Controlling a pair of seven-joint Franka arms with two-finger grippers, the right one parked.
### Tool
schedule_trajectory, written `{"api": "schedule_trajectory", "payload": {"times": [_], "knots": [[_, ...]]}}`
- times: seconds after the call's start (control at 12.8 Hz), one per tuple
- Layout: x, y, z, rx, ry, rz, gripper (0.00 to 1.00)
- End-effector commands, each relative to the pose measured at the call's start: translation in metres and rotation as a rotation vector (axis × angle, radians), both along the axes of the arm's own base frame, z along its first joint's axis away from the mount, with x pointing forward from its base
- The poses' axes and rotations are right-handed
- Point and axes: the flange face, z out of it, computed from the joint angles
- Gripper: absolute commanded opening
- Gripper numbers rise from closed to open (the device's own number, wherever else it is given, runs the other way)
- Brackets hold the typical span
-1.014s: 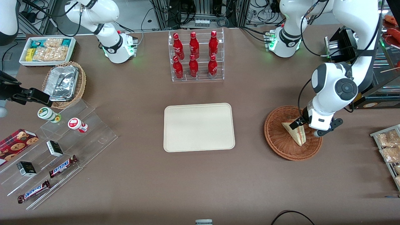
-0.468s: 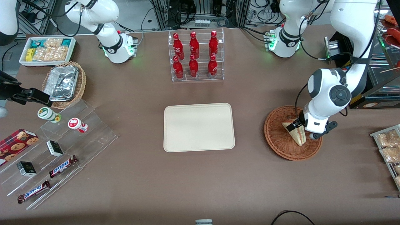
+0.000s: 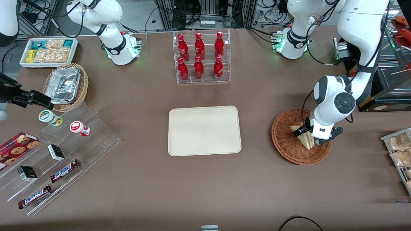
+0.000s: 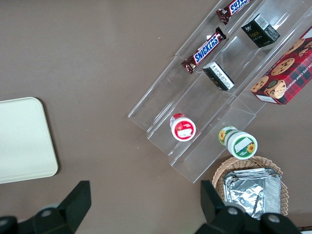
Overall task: Place sandwich from basket to tray
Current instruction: 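Close the left gripper on the sandwich and lift it from the basket, then carry the sandwich with the left gripper over the cream tray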
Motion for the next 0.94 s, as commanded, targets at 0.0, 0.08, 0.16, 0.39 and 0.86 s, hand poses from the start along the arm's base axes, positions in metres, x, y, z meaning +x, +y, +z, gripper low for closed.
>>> {"api": "schedule_trajectory", "payload": {"times": [0.0, 0.08, 0.16, 0.39, 0.86], "knots": [[-0.003, 0.003, 0.008, 0.019, 0.010, 0.005, 0.04], [-0.005, 0.003, 0.014, 0.024, 0.026, -0.001, 0.00], [-0.006, 0.003, 0.021, 0.029, 0.041, -0.014, 0.00], [0.002, -0.006, 0.056, 0.039, 0.089, -0.069, 0.00], [0.028, -0.067, 0.119, 0.037, 0.143, -0.237, 0.00]]}}
